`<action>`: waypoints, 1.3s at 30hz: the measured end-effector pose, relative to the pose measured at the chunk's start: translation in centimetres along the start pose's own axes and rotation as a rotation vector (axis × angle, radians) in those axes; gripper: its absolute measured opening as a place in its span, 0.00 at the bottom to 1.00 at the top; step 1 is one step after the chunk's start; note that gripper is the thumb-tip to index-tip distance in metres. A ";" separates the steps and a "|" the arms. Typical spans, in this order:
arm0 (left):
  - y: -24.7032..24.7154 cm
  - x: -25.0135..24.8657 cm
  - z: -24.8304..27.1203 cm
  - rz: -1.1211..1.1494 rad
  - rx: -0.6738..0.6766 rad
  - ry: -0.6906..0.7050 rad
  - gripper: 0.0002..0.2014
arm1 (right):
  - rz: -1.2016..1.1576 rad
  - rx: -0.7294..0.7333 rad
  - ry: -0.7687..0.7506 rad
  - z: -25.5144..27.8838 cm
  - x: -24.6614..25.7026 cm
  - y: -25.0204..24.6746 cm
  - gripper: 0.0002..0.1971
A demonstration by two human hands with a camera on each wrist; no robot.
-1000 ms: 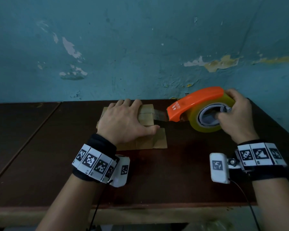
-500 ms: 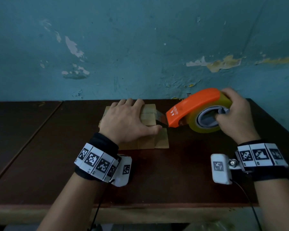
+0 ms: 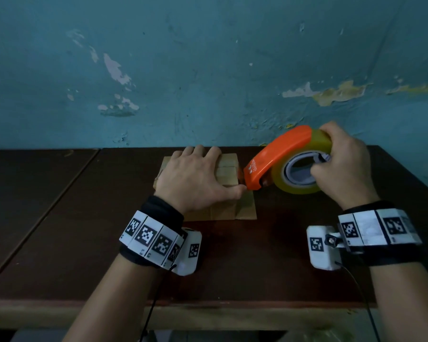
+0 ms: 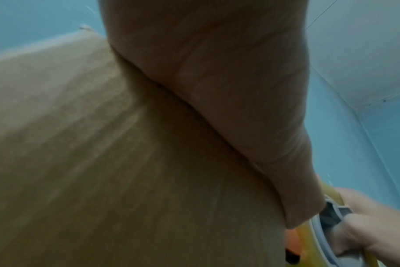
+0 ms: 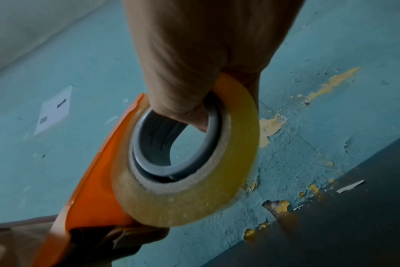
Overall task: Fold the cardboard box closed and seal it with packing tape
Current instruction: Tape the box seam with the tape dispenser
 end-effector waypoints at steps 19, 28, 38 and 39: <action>0.0 0.0 0.2 -0.006 -0.013 0.012 0.47 | 0.203 -0.012 0.081 -0.9 -1.0 0.8 0.18; -0.1 -0.1 0.3 -0.004 -0.012 0.007 0.46 | -0.181 -0.061 0.561 -0.8 -6.2 1.6 0.21; -0.2 0.0 0.1 0.006 -0.009 0.010 0.48 | -0.432 0.173 0.846 -0.1 -10.2 3.1 0.30; -0.2 0.0 0.1 0.010 -0.008 0.010 0.48 | -0.417 0.178 0.840 -0.1 -10.1 3.0 0.29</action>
Point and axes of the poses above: each hand's wrist, its own z-axis away from the middle knuckle, its own y-axis out of the palm, x = y × z, the point moved 3 cm from there along -z, towards the middle knuckle, and after that the axes turned 1 degree about -y, right-handed, at the moved point
